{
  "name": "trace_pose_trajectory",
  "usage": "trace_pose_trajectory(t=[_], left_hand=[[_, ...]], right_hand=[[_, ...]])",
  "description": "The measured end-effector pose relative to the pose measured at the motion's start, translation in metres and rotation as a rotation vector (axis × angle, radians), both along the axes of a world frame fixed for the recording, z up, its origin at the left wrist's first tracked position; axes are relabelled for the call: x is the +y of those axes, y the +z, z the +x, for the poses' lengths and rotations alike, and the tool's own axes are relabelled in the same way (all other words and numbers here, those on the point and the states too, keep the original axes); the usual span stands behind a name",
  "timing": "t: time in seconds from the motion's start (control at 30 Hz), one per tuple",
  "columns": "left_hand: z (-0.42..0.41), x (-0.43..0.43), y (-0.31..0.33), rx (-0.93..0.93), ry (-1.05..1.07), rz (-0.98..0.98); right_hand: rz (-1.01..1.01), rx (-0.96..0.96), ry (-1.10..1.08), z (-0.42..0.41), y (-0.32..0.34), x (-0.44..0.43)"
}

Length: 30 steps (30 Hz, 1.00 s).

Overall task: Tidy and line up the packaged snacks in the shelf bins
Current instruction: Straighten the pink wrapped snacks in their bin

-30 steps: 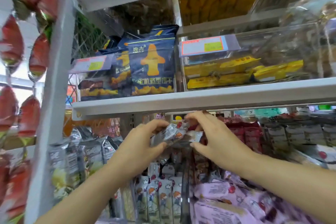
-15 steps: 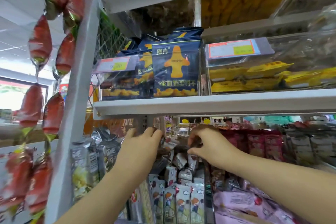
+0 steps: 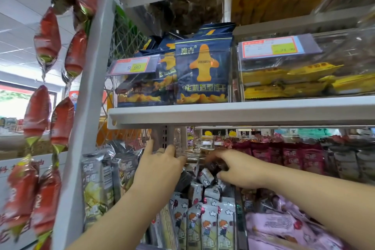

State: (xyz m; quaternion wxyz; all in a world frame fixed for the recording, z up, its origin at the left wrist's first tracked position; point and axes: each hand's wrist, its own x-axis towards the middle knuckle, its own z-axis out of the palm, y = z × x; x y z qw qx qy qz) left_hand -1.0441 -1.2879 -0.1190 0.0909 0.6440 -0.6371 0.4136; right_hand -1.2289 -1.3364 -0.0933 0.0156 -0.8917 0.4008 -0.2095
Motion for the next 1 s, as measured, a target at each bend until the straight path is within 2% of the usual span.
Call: trace_pose_trajectory(t=[0.3,0.47,0.6,0.8,1.0], left_hand=[[-0.006,0.017,0.008,0.025,-0.022,0.030],[-0.025,0.027,0.013,0.038,-0.107,0.002],[-0.053,0.029,0.016,0.097,-0.257,0.009],[-0.111,0.026,0.020,0.185,-0.523,0.098],[-0.150,0.002,0.023,0.240,-0.565,0.367]], right_hand=[[-0.028,0.030,0.002,-0.017,0.008,0.013],[-0.044,0.004,-0.009,-0.042,0.012,0.028],[-0.068,0.024,-0.071,-0.076,0.018,0.044],[-0.074,0.125,-0.194,-0.142,0.021,0.056],[-0.071,0.264,-0.323,-0.187,0.018,0.051]])
